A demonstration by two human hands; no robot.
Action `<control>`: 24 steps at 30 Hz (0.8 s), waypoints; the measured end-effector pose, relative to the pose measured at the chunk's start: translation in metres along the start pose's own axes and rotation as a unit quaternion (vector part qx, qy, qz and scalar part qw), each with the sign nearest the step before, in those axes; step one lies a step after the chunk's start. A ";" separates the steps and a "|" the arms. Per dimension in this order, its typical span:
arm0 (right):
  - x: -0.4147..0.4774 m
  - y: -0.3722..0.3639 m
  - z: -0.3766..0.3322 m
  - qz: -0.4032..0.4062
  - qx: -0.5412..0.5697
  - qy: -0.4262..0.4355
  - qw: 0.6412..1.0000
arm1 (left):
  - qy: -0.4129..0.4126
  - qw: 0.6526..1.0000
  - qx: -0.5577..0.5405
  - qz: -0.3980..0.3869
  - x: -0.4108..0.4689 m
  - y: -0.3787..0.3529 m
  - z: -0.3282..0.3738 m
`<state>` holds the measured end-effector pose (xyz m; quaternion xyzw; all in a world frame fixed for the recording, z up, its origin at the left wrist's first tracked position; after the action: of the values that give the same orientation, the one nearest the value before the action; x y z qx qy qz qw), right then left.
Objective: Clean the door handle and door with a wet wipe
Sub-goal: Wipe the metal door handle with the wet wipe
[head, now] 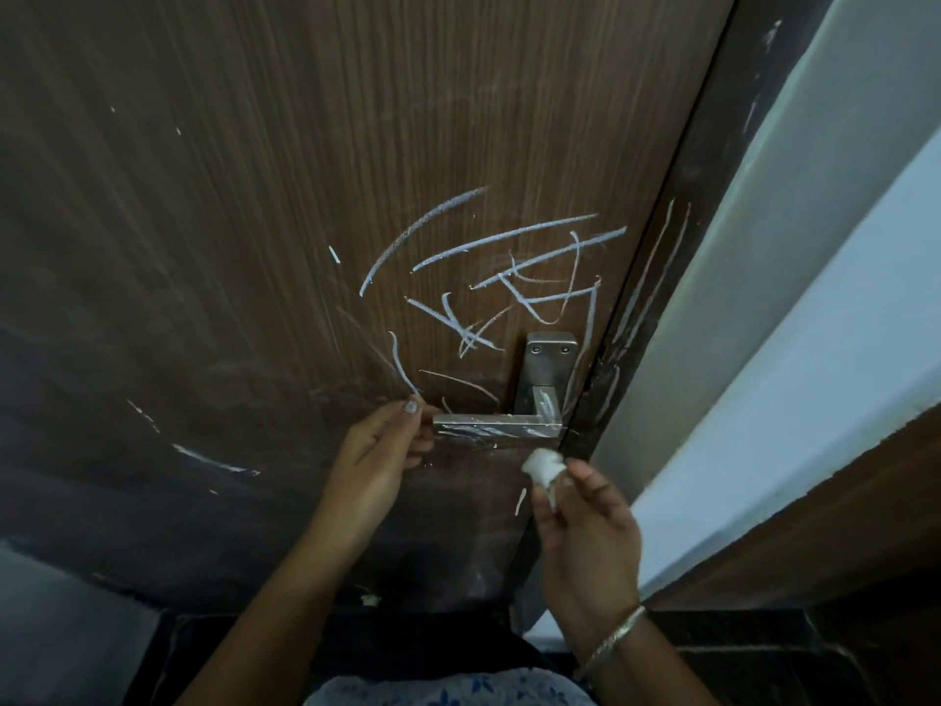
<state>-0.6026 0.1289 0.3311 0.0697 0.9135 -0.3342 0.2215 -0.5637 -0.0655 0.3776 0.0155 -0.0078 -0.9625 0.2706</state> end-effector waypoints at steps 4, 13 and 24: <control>0.006 -0.023 0.025 -0.052 0.112 -0.164 0.979 | 0.006 1.000 -0.003 0.005 0.002 0.000 -0.003; 0.022 -0.060 0.032 -0.073 0.160 -0.152 0.973 | -0.011 1.000 0.001 0.008 -0.007 0.006 0.002; 0.033 -0.038 0.029 -0.037 0.127 -0.090 0.987 | -0.002 1.000 0.020 0.006 -0.009 0.016 -0.004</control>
<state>-0.6325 0.0804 0.3192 0.0326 0.8420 -0.4602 0.2797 -0.5474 -0.0745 0.3744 0.0194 -0.0277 -0.9606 0.2759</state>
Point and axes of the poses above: each hand's wrist, its own x-axis towards the middle knuckle, its own y-axis out of the back of the hand, z = x × y, the point moved 6 cm from there along x, towards the middle knuckle, and after that the axes turned 3 degrees about -y, right-handed, at the moved point
